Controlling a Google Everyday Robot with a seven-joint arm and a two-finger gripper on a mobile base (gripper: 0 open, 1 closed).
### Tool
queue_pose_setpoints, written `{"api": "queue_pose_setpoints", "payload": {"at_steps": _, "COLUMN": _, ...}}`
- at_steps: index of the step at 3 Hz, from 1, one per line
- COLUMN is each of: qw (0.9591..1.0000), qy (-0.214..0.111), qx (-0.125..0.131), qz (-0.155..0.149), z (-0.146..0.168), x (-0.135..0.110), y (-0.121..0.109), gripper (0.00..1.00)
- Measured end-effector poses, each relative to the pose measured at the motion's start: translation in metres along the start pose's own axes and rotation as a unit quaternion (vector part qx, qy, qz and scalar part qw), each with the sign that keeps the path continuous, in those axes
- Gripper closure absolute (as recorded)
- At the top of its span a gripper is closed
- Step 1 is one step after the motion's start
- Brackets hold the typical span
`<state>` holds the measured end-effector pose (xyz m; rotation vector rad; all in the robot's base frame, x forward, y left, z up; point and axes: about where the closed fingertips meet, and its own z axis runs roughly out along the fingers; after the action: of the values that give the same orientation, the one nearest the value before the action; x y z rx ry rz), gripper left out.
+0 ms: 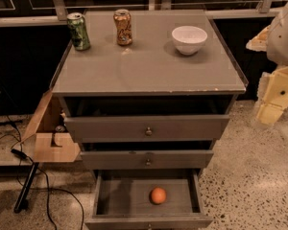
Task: Pick orange from bottom drawer and place on counter
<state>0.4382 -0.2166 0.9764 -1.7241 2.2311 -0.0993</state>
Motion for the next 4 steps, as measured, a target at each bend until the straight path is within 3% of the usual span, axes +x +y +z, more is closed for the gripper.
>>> {"api": "queue_pose_setpoints", "payload": {"at_steps": 1, "qw": 1.0, "qy": 0.0, "qx": 0.0, "qz": 0.0, "z": 0.0, "x": 0.0, "y": 0.0, "gripper": 0.0}}
{"api": "queue_pose_setpoints", "payload": {"at_steps": 2, "qw": 1.0, "qy": 0.0, "qx": 0.0, "qz": 0.0, "z": 0.0, "x": 0.0, "y": 0.0, "gripper": 0.15}}
{"api": "queue_pose_setpoints", "payload": {"at_steps": 3, "qw": 0.9996, "qy": -0.022, "qx": -0.004, "qz": 0.015, "z": 0.002, "x": 0.008, "y": 0.001, "gripper": 0.38}}
{"api": "queue_pose_setpoints", "payload": {"at_steps": 4, "qw": 0.9972, "qy": -0.054, "qx": -0.017, "qz": 0.049, "z": 0.011, "x": 0.025, "y": 0.005, "gripper": 0.62}}
